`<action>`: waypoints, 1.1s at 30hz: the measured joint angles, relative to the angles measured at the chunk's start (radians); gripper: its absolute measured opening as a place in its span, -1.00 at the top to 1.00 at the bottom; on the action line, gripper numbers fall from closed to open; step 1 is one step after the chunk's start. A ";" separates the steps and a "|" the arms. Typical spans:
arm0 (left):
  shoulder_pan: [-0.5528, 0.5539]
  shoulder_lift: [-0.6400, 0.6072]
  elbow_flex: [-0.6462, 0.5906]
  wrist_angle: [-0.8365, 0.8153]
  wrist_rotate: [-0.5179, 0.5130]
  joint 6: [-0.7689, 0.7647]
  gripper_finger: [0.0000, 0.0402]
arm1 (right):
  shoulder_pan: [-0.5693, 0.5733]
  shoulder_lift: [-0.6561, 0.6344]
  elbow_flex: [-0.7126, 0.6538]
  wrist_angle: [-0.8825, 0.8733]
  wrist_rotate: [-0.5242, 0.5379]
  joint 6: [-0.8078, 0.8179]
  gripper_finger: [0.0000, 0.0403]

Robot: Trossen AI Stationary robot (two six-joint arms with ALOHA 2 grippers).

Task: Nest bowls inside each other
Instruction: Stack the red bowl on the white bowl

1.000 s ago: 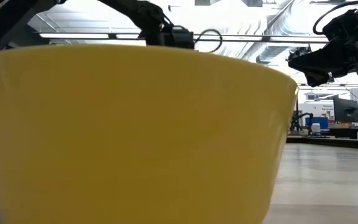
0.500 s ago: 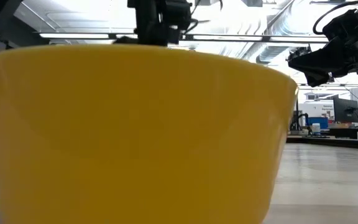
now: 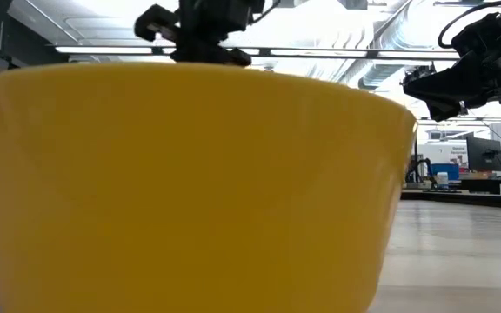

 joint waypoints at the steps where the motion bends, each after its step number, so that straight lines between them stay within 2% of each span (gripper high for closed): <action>1: -0.005 -0.020 -0.036 0.018 0.003 -0.014 1.00 | 0.000 0.000 0.000 0.000 0.000 0.000 0.81; 9: -0.037 -0.218 -0.371 0.316 -0.001 -0.124 1.00 | 0.000 0.000 0.000 0.001 0.000 0.000 0.81; 14: -0.070 -0.280 -0.493 0.389 0.000 -0.178 1.00 | 0.000 0.000 0.000 0.001 0.000 0.000 0.81; 23: -0.179 -0.297 -0.519 0.401 -0.016 -0.212 1.00 | 0.000 0.001 0.000 0.002 -0.003 0.000 0.81; 27: -0.200 -0.273 -0.518 0.371 -0.066 -0.213 1.00 | 0.000 0.001 0.000 0.002 -0.003 0.000 0.81; 33: -0.201 -0.235 -0.516 0.366 -0.068 -0.214 1.00 | 0.000 0.001 0.000 0.002 -0.002 0.000 0.81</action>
